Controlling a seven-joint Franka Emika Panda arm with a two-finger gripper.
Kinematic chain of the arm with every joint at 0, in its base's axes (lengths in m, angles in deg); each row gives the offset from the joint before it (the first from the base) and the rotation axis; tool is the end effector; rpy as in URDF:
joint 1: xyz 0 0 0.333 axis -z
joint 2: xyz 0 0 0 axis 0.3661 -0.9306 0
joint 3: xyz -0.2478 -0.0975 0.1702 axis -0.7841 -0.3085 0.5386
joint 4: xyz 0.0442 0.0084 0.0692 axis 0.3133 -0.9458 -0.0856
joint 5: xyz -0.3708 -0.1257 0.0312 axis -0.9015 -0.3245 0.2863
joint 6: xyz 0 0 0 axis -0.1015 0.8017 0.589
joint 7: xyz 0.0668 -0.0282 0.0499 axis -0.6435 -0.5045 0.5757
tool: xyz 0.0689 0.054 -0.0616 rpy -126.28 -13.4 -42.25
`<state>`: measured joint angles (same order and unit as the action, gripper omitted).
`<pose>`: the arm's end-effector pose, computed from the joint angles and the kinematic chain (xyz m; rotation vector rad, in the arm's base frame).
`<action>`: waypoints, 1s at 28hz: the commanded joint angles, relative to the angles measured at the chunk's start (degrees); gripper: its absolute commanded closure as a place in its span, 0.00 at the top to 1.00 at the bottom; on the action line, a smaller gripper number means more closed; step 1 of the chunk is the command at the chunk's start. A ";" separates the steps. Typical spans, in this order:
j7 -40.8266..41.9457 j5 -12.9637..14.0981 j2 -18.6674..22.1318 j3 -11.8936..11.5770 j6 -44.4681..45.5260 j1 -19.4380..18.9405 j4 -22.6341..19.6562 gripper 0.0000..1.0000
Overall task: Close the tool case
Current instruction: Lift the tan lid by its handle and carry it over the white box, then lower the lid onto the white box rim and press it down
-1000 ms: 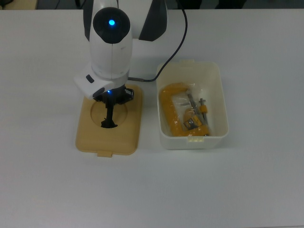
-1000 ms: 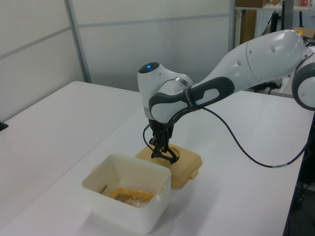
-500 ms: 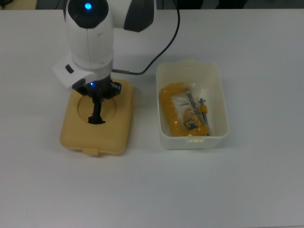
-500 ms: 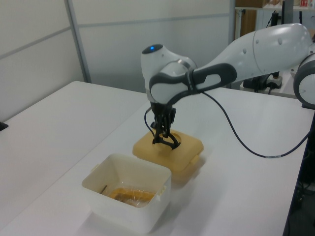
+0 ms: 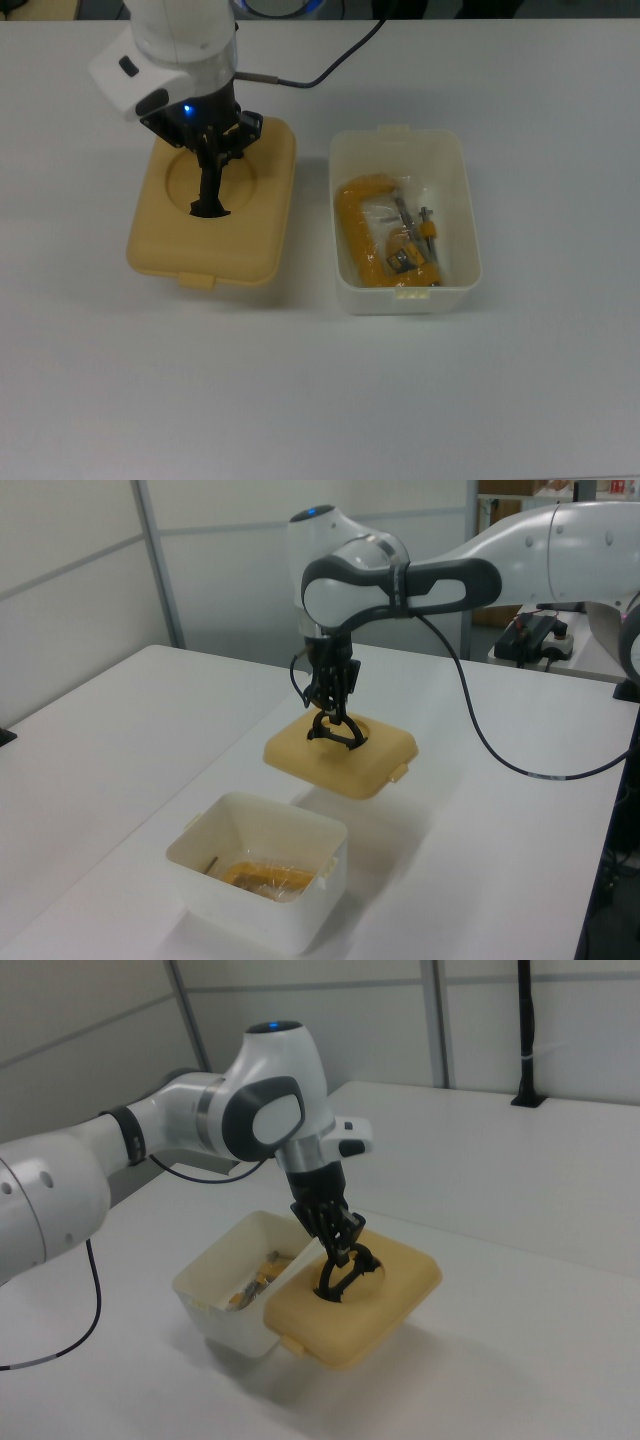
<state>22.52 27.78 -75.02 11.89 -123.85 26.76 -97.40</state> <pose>0.6547 -0.0086 0.5251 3.0857 -0.0983 0.0118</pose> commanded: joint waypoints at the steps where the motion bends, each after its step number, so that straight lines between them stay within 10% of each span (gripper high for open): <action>1: -0.16 0.73 0.91 1.32 2.40 -0.45 1.75 0.00; 28: -15.10 -7.53 0.73 18.20 2.58 -0.45 2.19 0.00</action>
<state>9.79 22.12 -74.38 28.28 -123.13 26.33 -95.87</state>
